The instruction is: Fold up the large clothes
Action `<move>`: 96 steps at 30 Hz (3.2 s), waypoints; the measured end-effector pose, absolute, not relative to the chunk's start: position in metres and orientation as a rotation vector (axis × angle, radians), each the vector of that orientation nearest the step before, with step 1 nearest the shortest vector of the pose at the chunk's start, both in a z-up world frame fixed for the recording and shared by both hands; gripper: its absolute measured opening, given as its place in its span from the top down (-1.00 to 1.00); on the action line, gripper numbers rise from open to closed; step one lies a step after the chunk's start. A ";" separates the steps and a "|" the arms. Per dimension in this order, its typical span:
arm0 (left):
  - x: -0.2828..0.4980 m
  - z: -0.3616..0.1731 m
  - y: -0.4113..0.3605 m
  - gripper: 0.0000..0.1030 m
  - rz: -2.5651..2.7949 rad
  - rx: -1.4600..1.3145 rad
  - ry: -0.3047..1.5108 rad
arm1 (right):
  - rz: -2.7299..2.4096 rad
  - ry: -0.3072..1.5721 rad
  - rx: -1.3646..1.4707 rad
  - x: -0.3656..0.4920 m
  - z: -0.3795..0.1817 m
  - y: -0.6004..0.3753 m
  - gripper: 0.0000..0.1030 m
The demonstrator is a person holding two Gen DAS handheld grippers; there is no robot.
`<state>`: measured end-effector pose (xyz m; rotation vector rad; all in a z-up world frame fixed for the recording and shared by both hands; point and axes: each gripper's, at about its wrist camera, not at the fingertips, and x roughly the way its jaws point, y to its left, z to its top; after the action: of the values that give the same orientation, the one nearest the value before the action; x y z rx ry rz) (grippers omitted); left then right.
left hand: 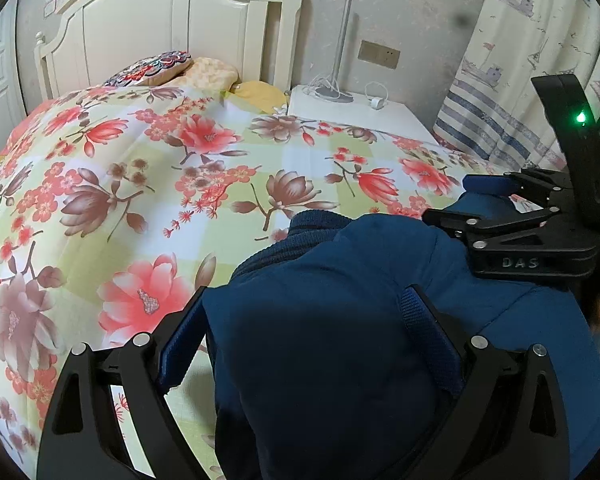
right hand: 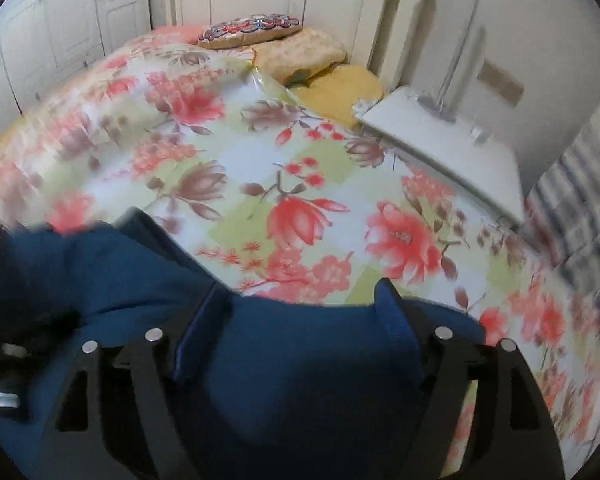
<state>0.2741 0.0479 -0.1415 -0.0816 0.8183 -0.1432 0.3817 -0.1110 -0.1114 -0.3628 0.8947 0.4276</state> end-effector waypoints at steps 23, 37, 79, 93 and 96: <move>0.279 -0.147 0.056 -0.91 -0.178 -0.150 0.871 | 0.338 0.878 -0.084 0.260 -0.096 -0.162 -0.83; 0.145 -0.095 0.041 -0.91 -0.143 0.040 0.748 | 0.401 0.755 -0.246 0.120 -0.055 -0.147 -0.89; 0.197 -0.184 0.110 -0.91 -0.733 -0.754 1.095 | 0.569 1.027 0.616 0.141 -0.130 -0.258 -0.96; 0.198 -0.171 0.078 -0.40 -0.795 -0.608 0.980 | 0.619 0.940 0.542 0.125 -0.137 -0.231 -0.67; 0.179 -0.166 0.074 -0.12 -0.775 -0.599 0.830 | 0.602 0.842 0.446 0.108 -0.126 -0.228 -0.42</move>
<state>0.1786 0.0741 -0.1665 -0.5993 0.8301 -0.7751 0.1079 -0.2279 -0.1265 0.4456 0.8421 0.6023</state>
